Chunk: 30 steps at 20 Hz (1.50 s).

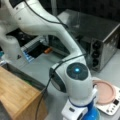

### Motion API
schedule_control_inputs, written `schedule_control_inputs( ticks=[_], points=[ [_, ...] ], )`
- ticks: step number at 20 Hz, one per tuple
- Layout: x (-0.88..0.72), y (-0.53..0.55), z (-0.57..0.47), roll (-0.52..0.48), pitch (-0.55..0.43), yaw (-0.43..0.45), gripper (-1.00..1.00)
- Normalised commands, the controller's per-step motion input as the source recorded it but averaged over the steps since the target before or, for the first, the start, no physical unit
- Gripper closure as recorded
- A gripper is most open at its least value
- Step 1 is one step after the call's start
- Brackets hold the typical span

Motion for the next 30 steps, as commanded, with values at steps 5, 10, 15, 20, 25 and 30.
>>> schedule_control_inputs(
  ticks=[5,10,15,20,25,30],
  points=[
    [-0.01,-0.09,-0.17,0.217,-0.081,0.002,1.0],
    [-0.05,-0.09,-0.13,0.2,-0.044,0.007,1.0],
    [-0.09,-0.07,0.02,0.164,0.009,0.008,1.0],
    [-0.11,-0.02,0.23,0.137,0.072,0.009,1.0],
    [-0.06,0.07,0.22,0.117,0.074,-0.001,1.0],
    [0.0,0.27,0.18,0.104,0.042,-0.044,1.0]
  ],
)
